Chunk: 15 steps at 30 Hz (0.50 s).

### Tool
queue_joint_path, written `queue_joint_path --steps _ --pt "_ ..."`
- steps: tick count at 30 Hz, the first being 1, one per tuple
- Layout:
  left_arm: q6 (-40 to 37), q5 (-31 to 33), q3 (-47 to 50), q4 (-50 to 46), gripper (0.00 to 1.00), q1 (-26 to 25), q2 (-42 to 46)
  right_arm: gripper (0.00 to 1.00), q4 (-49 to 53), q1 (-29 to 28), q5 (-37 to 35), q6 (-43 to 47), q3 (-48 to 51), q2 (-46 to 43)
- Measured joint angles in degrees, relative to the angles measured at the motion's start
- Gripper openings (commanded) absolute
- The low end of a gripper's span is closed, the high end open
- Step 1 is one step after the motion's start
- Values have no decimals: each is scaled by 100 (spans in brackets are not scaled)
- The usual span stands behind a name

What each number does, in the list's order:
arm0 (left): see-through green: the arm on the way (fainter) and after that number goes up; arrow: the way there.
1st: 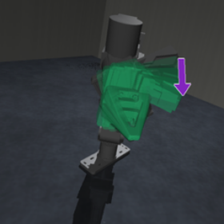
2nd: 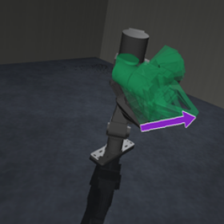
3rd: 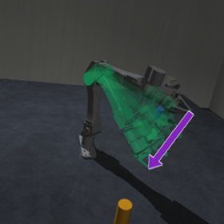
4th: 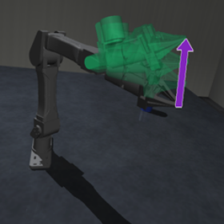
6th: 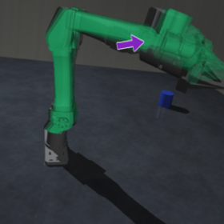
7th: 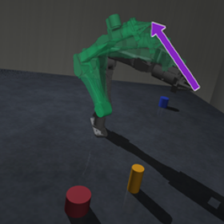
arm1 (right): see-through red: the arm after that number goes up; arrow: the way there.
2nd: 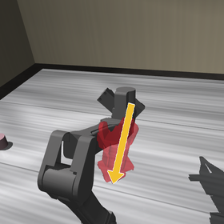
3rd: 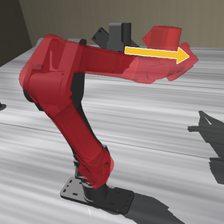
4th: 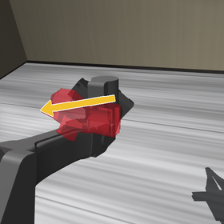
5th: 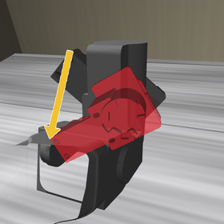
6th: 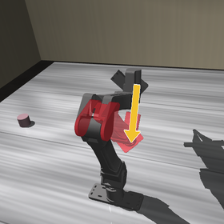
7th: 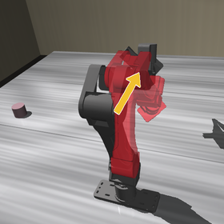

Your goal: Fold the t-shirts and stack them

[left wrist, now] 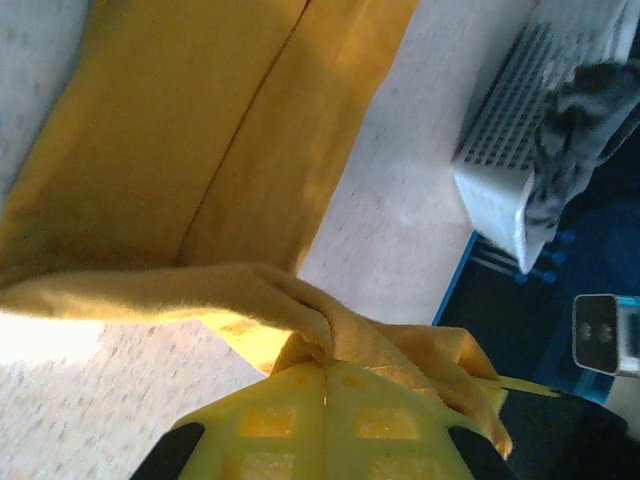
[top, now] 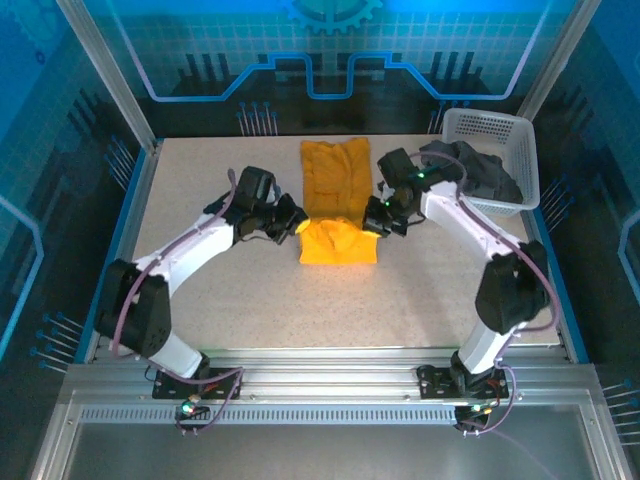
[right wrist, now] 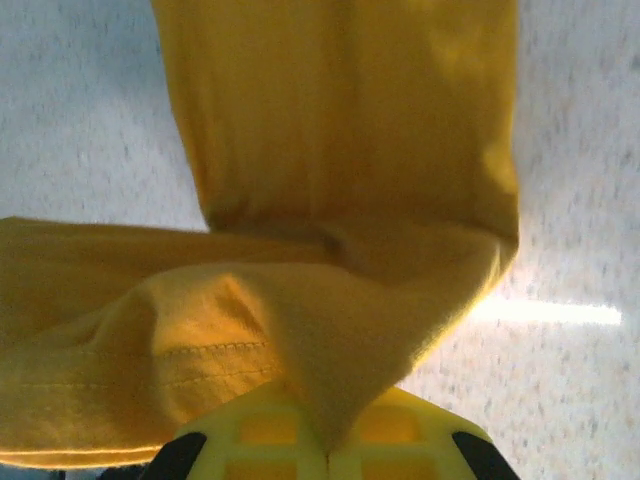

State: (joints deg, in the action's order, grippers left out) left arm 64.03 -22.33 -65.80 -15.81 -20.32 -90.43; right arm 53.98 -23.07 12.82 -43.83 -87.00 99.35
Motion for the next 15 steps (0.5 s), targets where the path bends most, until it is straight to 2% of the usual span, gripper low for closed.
queue_joint_path --steps 7,15 --pt "-243 -15 -1029 164 0 382 -1222 0 -35 413 -39 184 -1012 1222" --pt "-376 -146 -1617 201 0 481 -2103 0 -37 575 31 304 -1904 2243"
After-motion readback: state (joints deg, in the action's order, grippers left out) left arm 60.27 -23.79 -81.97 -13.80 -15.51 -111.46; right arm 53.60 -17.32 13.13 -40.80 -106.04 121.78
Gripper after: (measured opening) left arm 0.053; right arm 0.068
